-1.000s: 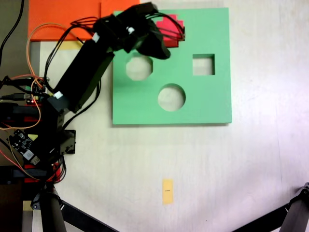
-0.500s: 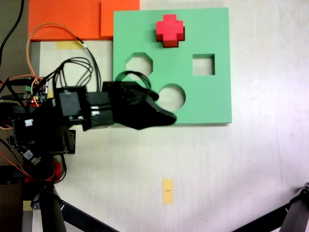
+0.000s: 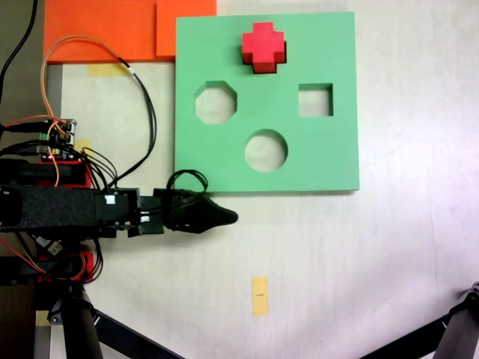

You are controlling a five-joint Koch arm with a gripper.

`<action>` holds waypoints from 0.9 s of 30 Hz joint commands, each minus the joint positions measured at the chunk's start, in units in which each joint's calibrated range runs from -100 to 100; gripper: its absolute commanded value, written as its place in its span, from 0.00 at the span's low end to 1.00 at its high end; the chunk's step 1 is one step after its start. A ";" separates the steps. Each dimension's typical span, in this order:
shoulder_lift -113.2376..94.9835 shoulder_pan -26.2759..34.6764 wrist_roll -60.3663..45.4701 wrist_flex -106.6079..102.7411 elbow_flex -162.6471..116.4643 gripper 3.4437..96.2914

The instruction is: Put the cross columnar block into the corresponding hole

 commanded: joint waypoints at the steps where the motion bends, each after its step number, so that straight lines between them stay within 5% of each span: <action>1: -4.01 0.00 -4.40 3.21 -7.11 0.49; 27: -15.46 -1.37 -4.74 -8.54 -15.48 0.50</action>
